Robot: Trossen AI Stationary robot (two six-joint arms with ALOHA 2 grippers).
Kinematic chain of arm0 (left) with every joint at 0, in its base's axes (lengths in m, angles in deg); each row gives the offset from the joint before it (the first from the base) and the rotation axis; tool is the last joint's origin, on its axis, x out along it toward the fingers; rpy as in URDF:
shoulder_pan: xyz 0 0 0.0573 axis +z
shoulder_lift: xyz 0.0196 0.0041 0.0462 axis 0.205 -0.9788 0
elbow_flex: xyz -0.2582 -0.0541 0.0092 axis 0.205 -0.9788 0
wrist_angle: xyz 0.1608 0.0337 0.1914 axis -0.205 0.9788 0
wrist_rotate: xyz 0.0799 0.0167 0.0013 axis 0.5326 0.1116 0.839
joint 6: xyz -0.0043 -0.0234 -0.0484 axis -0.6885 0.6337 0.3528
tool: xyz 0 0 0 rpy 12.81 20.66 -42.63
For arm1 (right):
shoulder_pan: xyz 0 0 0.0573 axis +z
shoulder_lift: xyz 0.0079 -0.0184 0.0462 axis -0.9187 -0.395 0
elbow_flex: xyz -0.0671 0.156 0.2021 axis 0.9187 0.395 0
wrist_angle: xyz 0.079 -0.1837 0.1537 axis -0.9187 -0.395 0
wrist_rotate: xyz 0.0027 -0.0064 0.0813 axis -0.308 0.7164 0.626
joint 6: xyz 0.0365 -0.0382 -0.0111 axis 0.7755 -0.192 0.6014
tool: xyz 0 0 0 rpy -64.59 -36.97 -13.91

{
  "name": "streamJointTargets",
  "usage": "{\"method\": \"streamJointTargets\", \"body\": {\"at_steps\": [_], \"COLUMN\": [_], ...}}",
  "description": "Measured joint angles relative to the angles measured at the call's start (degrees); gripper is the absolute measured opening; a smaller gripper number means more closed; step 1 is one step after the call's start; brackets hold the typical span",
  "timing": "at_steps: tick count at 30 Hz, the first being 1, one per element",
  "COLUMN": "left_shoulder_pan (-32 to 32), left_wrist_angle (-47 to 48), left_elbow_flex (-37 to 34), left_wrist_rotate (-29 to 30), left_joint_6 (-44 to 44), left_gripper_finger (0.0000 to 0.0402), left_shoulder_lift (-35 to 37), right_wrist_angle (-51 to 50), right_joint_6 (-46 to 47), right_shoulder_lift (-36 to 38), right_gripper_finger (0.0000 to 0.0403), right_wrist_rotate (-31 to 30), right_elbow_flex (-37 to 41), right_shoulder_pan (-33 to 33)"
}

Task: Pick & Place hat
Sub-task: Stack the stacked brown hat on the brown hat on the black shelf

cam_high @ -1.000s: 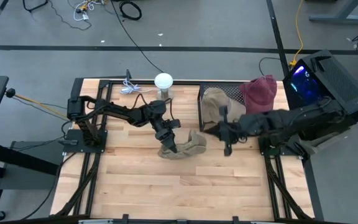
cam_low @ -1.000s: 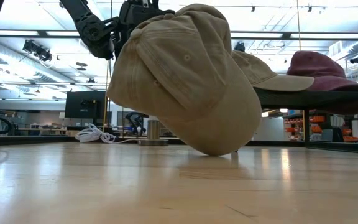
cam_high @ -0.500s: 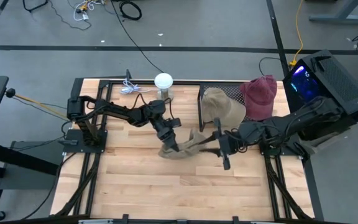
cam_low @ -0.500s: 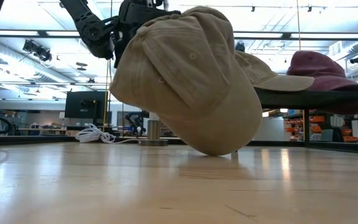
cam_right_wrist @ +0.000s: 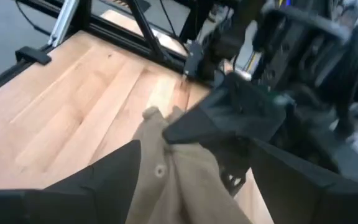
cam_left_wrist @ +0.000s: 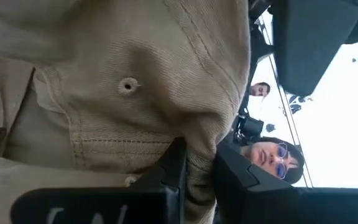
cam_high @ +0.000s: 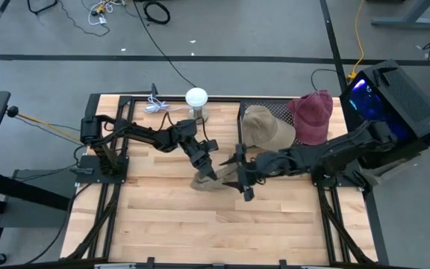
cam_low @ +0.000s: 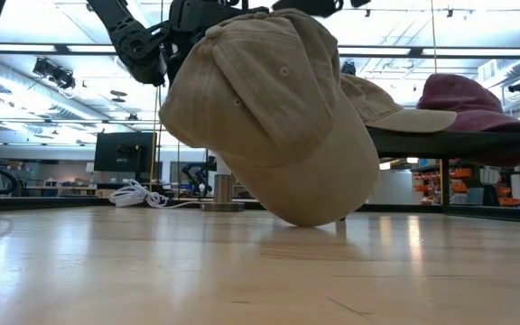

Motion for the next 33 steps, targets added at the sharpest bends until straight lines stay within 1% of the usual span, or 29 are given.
{"method": "streamJointTargets", "body": {"at_steps": [5,8,10,13,16,18,19,20,23,25,28,30,33], "left_shoulder_pan": [0.0,0.0,0.0,0.0,-0.01,-0.02,-0.02,-0.02,-0.02,-0.02,-0.07,-0.05,-0.63], "left_wrist_angle": [-1.3,-2.16,-3.58,-5.84,-8.31,-9.37,-9.73,-10.11,-12.0,-13.86,-16.71,-18.53,-19.69], "left_elbow_flex": [-0.02,-0.02,-0.02,-0.04,-0.04,-0.04,-0.04,-0.04,-0.04,-0.04,-0.04,-0.04,-0.04], "left_wrist_rotate": [0.75,1.0,1.07,0.93,-0.19,-1.11,-1.59,-1.88,-3.74,-5.04,-5.13,-3.33,4.11], "left_joint_6": [0.46,1.19,1.45,1.45,1.23,1.19,1.01,0.41,-2.19,-5.01,-9.34,-11.27,-16.12], "left_gripper_finger": [0.0052,0.0052,0.0055,0.0057,0.006,0.0068,0.0073,0.0079,0.0101,0.0112,0.0127,0.0136,0.0147], "left_shoulder_lift": [0.0,0.0,0.0,0.0,0.0,0.0,0.0,0.0,0.0,0.0,0.0,0.0,0.0], "right_wrist_angle": [-2.85,-4.62,-5.65,-5.56,-5.46,-5.24,-5.25,-5.26,-6.28,-8.67,-10.25,-10.9,-13.49], "right_joint_6": [4.47,6.74,7.84,8.4,8.38,8.24,7.61,7.21,8.41,9.2,10.27,11.63,13.76], "right_shoulder_lift": [-0.99,-0.99,-0.99,-0.99,-0.99,-0.93,-0.79,-0.6,0.14,1.07,3.26,4.74,7.17], "right_gripper_finger": [0.0297,0.028,0.0259,0.0204,0.0118,0.0049,0.0026,0.0016,0.0019,0.0011,0.0008,0.0007,0.0005], "right_wrist_rotate": [4.42,5.78,6.89,8.54,10.03,10.29,11.04,12.03,15.59,19.2,24.13,26.26,28.45], "right_elbow_flex": [0.0,0.0,0.0,0.0,0.0,-0.04,-0.07,-0.07,-0.65,-1.78,-3.31,-3.92,-4.31], "right_shoulder_pan": [-2.01,-2.91,-3.22,-3.24,-3.2,-3.18,-3.19,-3.23,-3.23,-3.18,-3.13,-3.13,-3.13]}}
